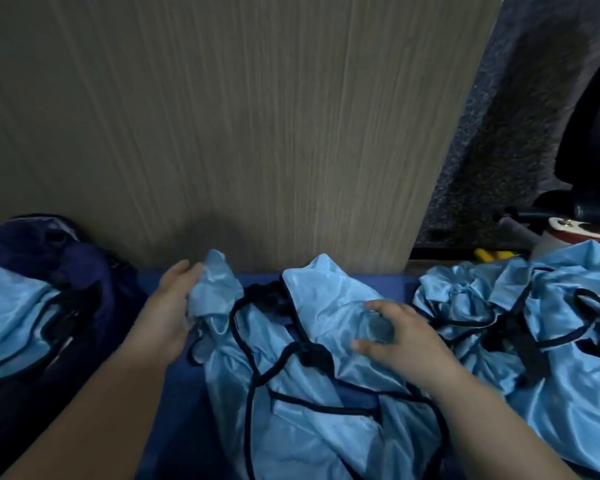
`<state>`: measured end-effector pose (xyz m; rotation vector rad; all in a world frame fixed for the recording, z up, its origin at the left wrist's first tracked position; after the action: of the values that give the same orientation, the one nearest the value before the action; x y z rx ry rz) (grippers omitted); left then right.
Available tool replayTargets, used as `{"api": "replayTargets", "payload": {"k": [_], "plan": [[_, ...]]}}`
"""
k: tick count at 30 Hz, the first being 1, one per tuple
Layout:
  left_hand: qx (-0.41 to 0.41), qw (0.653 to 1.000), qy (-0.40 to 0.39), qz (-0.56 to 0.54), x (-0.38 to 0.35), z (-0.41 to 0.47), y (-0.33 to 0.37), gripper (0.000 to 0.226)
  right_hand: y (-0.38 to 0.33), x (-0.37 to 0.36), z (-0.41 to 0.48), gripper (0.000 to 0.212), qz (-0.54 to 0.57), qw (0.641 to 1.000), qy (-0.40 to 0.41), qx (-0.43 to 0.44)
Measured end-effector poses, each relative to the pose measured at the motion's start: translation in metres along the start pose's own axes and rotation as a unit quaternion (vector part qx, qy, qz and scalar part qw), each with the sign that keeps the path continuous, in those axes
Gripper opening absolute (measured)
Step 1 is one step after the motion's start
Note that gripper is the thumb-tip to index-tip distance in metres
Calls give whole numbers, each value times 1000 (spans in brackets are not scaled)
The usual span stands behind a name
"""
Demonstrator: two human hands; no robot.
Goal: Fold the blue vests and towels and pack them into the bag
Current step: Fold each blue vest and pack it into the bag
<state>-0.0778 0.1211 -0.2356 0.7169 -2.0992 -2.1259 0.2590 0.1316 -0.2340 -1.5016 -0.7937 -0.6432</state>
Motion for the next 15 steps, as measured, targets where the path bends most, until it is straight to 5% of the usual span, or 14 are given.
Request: {"api": "replayTargets", "payload": {"k": [5, 9, 11, 15], "plan": [[28, 943, -92, 320, 9, 1, -26, 103, 1, -23, 11, 71, -32, 998, -23, -39], [-89, 864, -55, 493, 14, 0, -7, 103, -5, -18, 21, 10, 34, 998, 33, -41], [-170, 841, -48, 511, 1, -15, 4, 87, -5, -9, 26, 10, 130, 987, 80, -46], [-315, 786, -200, 494, -60, -64, 9, 55, -2, -15, 35, 18, 492, 864, 55, -89]]}}
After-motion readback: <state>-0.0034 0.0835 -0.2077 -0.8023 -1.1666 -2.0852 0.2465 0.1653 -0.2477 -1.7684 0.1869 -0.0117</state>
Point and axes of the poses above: each hand's wrist, its own z-axis towards the middle knuckle, its own x-axis out of the back of the hand, y = z × x, the point moved 10 cm from there along z, towards the middle knuckle, and after that the axes turned 7 degrees about -x, right-handed, at the moved point
